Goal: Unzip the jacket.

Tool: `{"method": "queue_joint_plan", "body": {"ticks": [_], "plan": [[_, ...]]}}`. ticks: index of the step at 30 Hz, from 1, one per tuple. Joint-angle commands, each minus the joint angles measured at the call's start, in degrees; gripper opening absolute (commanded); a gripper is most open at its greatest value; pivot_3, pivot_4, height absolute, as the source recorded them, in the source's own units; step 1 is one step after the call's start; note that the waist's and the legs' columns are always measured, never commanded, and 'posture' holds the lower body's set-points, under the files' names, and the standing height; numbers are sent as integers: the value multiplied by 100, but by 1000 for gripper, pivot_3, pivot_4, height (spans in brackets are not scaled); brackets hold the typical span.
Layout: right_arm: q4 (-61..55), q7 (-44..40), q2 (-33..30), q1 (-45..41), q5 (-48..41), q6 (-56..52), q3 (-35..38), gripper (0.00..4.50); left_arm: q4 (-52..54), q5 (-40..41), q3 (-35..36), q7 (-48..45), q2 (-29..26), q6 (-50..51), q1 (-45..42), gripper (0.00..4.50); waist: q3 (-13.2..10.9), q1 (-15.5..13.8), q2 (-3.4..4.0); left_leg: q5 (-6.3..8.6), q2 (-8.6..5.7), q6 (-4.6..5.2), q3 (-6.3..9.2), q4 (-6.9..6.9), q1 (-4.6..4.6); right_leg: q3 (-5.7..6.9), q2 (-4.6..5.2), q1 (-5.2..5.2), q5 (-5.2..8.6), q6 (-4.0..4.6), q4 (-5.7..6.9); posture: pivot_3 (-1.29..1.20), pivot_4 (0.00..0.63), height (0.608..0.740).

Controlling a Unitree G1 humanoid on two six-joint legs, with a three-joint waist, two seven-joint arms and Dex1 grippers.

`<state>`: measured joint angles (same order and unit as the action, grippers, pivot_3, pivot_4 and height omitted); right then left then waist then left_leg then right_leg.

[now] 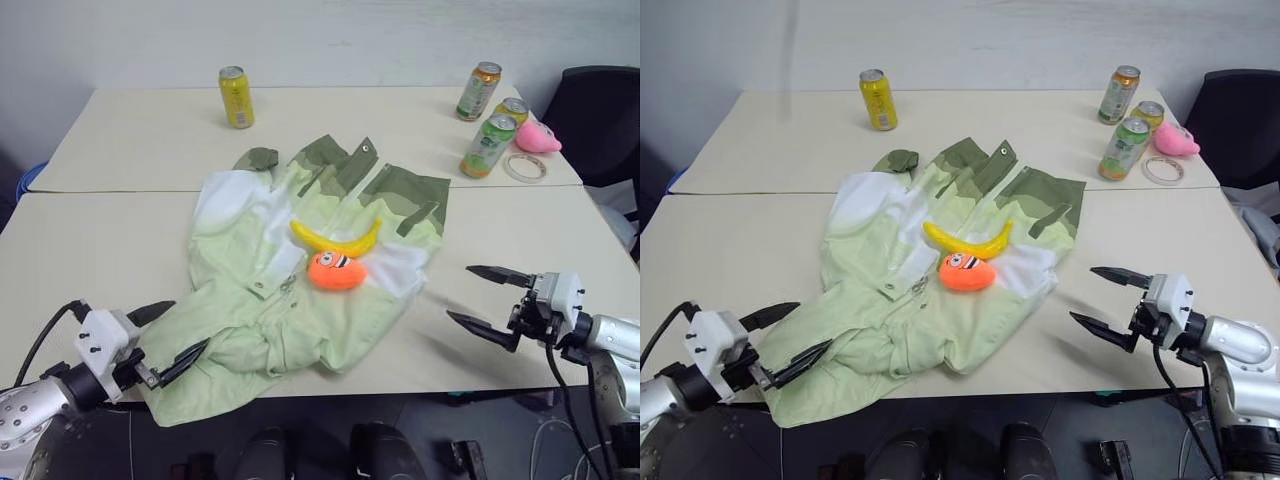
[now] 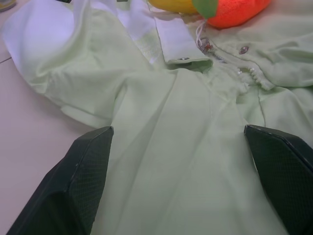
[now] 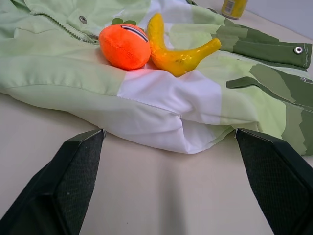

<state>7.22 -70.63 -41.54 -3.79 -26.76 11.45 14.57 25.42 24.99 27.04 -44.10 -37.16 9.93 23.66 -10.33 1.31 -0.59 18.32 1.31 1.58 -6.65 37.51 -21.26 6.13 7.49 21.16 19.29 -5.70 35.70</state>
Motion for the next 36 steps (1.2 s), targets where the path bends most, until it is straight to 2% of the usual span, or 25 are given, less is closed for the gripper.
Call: {"method": "queue_joint_plan", "body": {"ticks": [1,4,8,13,18,22,26,29,32,36], "plan": [[-98,-45,5,1,9,200,38,4450,-55,10,148,-46,-25,-112,-36,4500,0,5,0,0,0,0,0,0,0,-1,0,0,0,0,0,0,150,740],[-112,24,35,-119,9,163,-26,4450,10,345,229,-90,-3,97,-95,4500,0,9,0,0,1,-1,0,-1,1,0,0,1,0,0,1,0,150,740],[-169,59,72,-267,-30,25,-111,4450,190,1735,548,-400,-91,944,-121,4500,0,21,0,0,3,-2,0,-2,0,-1,0,5,0,0,5,0,150,740],[-562,323,232,-668,-362,-626,-217,4450,286,1822,616,-416,-203,1096,-241,4500,-1,19,1,-1,2,-3,2,4,0,0,0,2,0,0,6,0,150,740],[-1004,873,411,-1531,-687,-1746,-454,4450,486,2046,715,-197,-54,1158,-327,4500,-3,33,6,-1,3,-5,2,2,-2,-2,0,9,0,0,11,0,150,740],[-488,971,449,-2833,26,-2428,-1331,4450,450,1952,544,-17,137,1129,-505,4500,-5,46,9,-4,2,-7,-3,3,-5,-6,-1,20,0,0,18,0,150,740],[570,751,695,-4078,957,-2532,-2324,4450,477,1938,165,65,212,1229,-707,4500,-5,34,9,-6,0,-8,-1,4,-11,-2,-1,24,1,2,23,0,150,740],[1354,536,806,-4682,1636,-2230,-2872,4450,468,1823,3,136,222,1197,-842,4500,-5,32,9,-7,-1,-2,0,20,-28,0,0,32,1,2,25,0,150,740],[2519,209,771,-5352,2606,-1035,-3548,4450,451,1715,-51,184,199,1153,-917,4500,-5,44,9,-4,-8,3,0,28,-35,1,3,32,1,1,29,0,150,740],[3617,-41,1058,-5937,3035,-286,-3778,4450,460,1668,-133,158,210,1154,-961,4500,-5,73,9,-3,-8,6,-1,32,-40,3,2,31,0,-1,29,0,150,740]]}}
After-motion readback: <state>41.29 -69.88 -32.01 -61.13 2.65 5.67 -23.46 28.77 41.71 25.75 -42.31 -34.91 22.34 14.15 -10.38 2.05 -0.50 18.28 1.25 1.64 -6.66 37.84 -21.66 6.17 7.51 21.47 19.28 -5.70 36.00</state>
